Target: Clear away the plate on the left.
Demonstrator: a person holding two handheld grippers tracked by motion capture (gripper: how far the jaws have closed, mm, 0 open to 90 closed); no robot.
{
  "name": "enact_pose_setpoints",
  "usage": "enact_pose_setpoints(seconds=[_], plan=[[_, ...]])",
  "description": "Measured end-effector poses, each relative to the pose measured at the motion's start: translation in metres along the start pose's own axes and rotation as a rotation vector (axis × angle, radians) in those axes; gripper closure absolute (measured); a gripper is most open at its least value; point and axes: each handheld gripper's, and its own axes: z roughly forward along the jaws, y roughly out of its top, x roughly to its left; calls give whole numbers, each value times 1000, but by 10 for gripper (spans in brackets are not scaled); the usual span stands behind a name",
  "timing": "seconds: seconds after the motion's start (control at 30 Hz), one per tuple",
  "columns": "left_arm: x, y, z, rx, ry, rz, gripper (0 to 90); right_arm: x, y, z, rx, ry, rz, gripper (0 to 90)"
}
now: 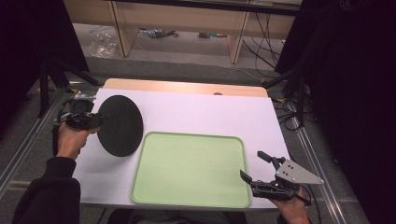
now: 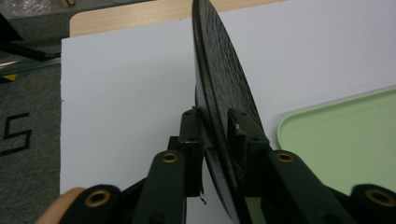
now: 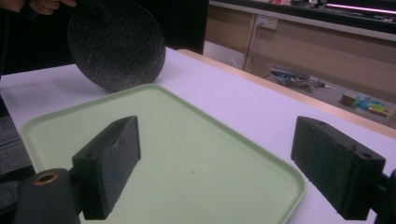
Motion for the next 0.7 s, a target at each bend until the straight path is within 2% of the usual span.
enact_pose_setpoints(seconds=[0.1,0.23,0.27,0.37,0.47,0.5,0.57,0.6,0.63,0.67,0.7], plan=[[0,-3,4,-3,0,-14,736,0,0,0,4,0,0,166],[-1,-2,3,-15,-39,9,737,1,0,2,-6,-3,-1,166],[-2,-2,4,-21,-49,4,740,1,0,2,-6,-3,-2,167],[-3,-1,6,2,-57,9,746,0,0,1,3,3,-6,167],[-1,0,6,-5,-84,-21,755,0,0,1,-4,0,-1,168],[0,0,5,10,-90,-12,756,0,0,2,-12,6,0,168],[2,0,6,4,-103,-40,757,0,-1,2,-13,7,-2,168],[2,0,4,21,-104,-38,760,0,0,1,4,7,-8,168],[2,-1,4,18,-100,-37,759,0,0,2,-6,6,-10,168],[3,-1,6,1,-103,-52,759,1,0,3,-11,6,-9,170],[5,-1,7,5,-106,-62,758,1,0,2,3,4,-9,172]])
